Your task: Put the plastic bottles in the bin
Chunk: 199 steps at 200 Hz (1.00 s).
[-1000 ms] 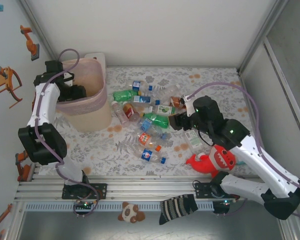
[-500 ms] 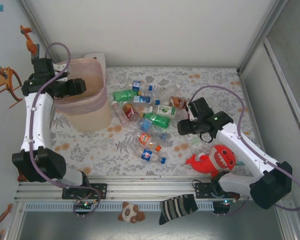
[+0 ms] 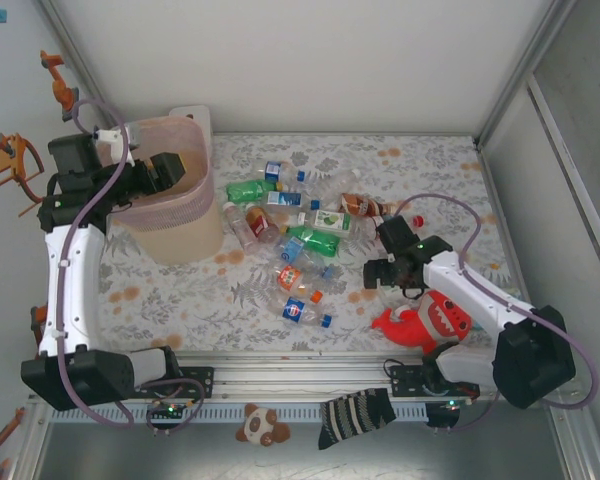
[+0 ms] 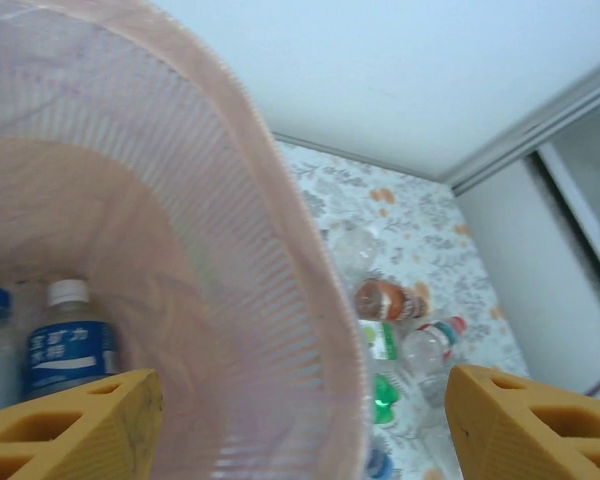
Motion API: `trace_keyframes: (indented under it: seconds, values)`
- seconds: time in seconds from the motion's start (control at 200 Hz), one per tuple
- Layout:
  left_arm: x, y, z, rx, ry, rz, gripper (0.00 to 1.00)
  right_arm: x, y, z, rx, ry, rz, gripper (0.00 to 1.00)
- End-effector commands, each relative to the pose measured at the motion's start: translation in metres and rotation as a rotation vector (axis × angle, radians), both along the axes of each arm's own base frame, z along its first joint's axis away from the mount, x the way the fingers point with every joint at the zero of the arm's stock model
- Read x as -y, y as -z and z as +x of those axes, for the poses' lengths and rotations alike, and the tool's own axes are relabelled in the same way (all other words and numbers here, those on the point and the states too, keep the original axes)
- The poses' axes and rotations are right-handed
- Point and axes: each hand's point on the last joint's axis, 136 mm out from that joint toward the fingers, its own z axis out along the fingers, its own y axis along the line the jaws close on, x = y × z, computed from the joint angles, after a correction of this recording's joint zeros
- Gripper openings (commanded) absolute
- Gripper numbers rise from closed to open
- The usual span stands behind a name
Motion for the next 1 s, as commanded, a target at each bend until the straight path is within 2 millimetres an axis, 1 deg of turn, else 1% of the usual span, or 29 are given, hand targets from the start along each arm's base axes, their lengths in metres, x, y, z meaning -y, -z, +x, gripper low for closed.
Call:
trace_keyframes:
  seconds: [0.0,0.06,0.19,0.275,0.401,0.551,0.731,0.801,0.871,0.991]
  values:
    - [0.011,-0.024,-0.005,0.066,0.046,-0.1,0.74,0.005,0.016,0.003,-0.001,0.067,-0.011,1.0]
    - [0.012,-0.024,-0.006,0.064,0.049,-0.112,0.74,0.006,0.024,0.004,-0.004,0.072,-0.016,1.0]
    - [0.015,-0.027,-0.008,0.072,0.061,-0.129,0.74,0.0,0.039,0.001,-0.023,0.065,0.016,1.0]
    - [0.016,-0.027,-0.009,0.073,0.065,-0.133,0.74,-0.004,0.044,-0.002,-0.049,0.054,0.025,0.94]
    - [0.016,-0.024,-0.009,0.068,0.064,-0.145,0.74,-0.016,0.043,-0.003,-0.061,0.009,0.016,0.88]
    - [0.016,-0.023,-0.01,0.067,0.062,-0.148,0.74,-0.023,0.042,-0.002,-0.065,-0.033,-0.059,0.85]
    - [0.016,-0.021,-0.009,0.059,0.062,-0.149,0.74,-0.031,0.042,0.0,-0.064,-0.058,-0.08,0.79]
    - [0.016,-0.02,-0.009,0.058,0.062,-0.149,0.74,-0.033,0.042,0.0,-0.065,-0.063,-0.08,0.75]
    - [0.017,-0.02,-0.009,0.054,0.065,-0.152,0.74,-0.036,0.044,-0.001,-0.072,-0.074,-0.071,0.75]
    - [0.018,-0.019,-0.009,0.053,0.068,-0.154,0.74,-0.037,0.047,-0.006,-0.098,-0.102,-0.076,0.78]
